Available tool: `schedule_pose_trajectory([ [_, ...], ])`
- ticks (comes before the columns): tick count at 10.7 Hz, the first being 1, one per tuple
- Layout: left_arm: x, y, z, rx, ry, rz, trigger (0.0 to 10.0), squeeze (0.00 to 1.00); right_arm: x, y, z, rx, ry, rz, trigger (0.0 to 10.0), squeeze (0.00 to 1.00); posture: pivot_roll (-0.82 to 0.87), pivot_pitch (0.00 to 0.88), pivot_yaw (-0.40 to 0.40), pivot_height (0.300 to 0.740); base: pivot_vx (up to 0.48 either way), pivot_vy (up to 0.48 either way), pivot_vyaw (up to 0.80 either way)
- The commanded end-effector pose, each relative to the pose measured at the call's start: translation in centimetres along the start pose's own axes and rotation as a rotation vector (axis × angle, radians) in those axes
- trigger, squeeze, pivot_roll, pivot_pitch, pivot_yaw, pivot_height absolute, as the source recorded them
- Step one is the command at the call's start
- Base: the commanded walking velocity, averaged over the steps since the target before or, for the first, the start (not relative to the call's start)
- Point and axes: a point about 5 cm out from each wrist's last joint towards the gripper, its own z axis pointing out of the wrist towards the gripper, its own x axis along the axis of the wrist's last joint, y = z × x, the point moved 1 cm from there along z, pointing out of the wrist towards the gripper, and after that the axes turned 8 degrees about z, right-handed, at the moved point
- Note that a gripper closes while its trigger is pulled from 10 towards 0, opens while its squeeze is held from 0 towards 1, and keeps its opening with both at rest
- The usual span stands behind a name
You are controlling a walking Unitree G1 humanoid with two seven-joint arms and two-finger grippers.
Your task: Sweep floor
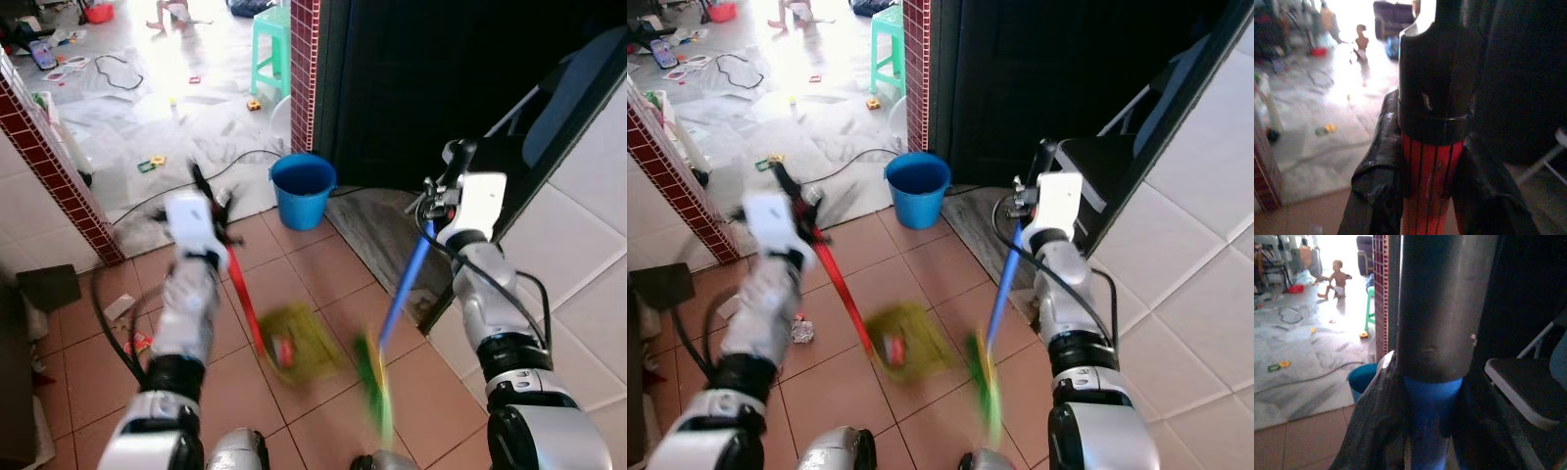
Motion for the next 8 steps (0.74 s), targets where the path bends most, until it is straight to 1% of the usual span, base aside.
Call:
schedule_pose_trajectory([
  [1, 3.9, -0.4, 1.1, 0.031, 0.149, -0.05, 10.0, 0.0, -0.2, 0.3, -0.2, -0.009, 0.008, -0.05, 10.0, 0.0, -0.05, 0.0, -0.009, 0.74, 0.0, 0.0, 0.0],
  [3, 7.3, -1.4, 1.9, 0.086, 0.263, -0.087, 10.0, 0.0, -0.8, -0.2, -0.3, 0.003, 0.006, -0.071, 10.0, 0.0, -0.06, 0.0, -0.004, 0.74, 0.0, 0.0, 0.0],
  [4, 8.6, -1.9, 2.0, 0.109, 0.299, -0.115, 10.0, 0.0, -1.2, -0.6, -0.5, 0.008, -0.001, -0.071, 10.0, 0.0, -0.05, 0.0, -0.003, 0.74, 0.0, 0.0, 0.0],
  [5, 10.0, -2.1, 2.2, 0.109, 0.34, -0.132, 10.0, 0.0, -1.8, -1.0, -0.7, 0.017, -0.012, -0.068, 10.0, 0.0, -0.05, 0.0, -0.005, 0.74, 0.296, 0.0, 0.0],
  [6, 10.5, -2.1, 2.3, 0.107, 0.353, -0.136, 10.0, 0.0, -1.9, -1.3, -0.8, 0.023, -0.01, -0.069, 10.0, 0.0, -0.05, 0.0, -0.006, 0.74, 0.326, 0.0, 0.0],
  [7, 10.9, -2.3, 2.3, 0.111, 0.367, -0.142, 10.0, 0.0, -1.8, -1.8, -0.8, 0.043, 0.008, -0.081, 10.0, 0.0, -0.05, 0.0, -0.006, 0.74, 0.439, 0.0, 0.0],
  [8, 11.0, -2.3, 2.3, 0.112, 0.368, -0.146, 10.0, 0.0, -1.6, -2.0, -0.7, 0.049, 0.019, -0.084, 10.0, 0.0, -0.05, 0.0, -0.006, 0.74, 0.48, 0.0, 0.0],
])
